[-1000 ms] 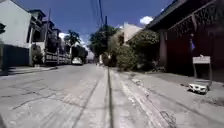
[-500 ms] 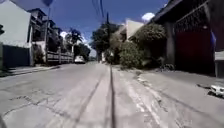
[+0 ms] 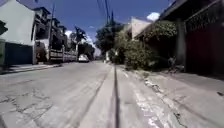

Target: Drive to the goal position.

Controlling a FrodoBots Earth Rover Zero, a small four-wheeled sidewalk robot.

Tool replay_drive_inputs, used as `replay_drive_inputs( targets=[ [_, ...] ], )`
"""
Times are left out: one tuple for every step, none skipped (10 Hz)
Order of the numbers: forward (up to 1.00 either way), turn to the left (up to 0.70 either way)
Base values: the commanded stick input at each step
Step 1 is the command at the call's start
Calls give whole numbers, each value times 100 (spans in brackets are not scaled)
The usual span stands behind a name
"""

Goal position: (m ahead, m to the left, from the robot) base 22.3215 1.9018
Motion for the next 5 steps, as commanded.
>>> replay_drive_inputs(
  targets=[
    [70, 28],
    [70, 8],
    [70, 21],
    [70, 33],
    [70, 31]
  ],
)
